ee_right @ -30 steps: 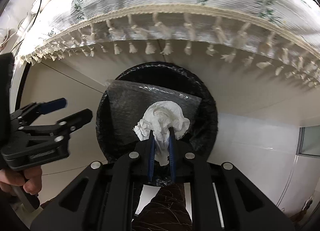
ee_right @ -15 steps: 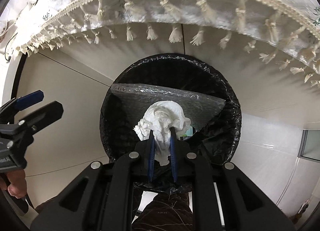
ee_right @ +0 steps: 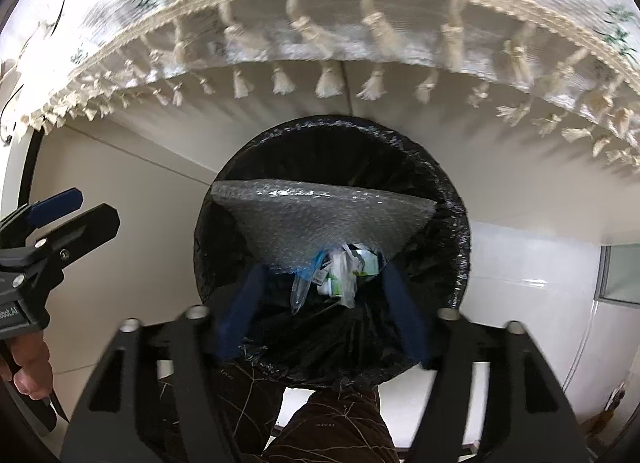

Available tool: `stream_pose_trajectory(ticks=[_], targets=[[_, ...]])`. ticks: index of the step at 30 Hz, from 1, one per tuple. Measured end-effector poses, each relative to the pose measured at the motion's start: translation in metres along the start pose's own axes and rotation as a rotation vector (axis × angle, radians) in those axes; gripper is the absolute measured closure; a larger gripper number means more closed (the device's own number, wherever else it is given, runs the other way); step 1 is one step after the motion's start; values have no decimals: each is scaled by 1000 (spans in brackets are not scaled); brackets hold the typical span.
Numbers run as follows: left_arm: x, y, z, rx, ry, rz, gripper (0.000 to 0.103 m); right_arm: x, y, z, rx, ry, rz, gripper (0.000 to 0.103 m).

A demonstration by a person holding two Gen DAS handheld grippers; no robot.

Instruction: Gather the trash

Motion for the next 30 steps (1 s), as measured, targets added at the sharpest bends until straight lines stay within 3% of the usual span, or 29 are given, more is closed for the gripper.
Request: stream_pose_trajectory(ticks=[4, 10, 18, 21, 30], targets=[[7, 5, -5, -6, -1, 3, 6, 4, 17, -14, -49, 15, 35, 19], [29, 18, -36, -32, 36, 4, 6, 23, 48, -59, -106, 87, 122, 11], [72, 40, -111, -43, 131, 18, 6, 54, 74, -132, -134, 199, 203, 10], [83, 45, -131, -5, 144, 42, 6, 64, 79, -163, -167, 246, 205, 10], [108, 55, -191, -22, 197, 45, 6, 77, 80, -242, -163, 335, 202, 10]])
Point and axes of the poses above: each gripper's, at about its wrist camera, not at the fingertips, and z roughly the way its jaws point, y to its right, x to its top, the point moved 7 cm from there along z, roughly the way its jaws point, and after that the axes turned 11 degrees about -x, right-handed, at the moved point
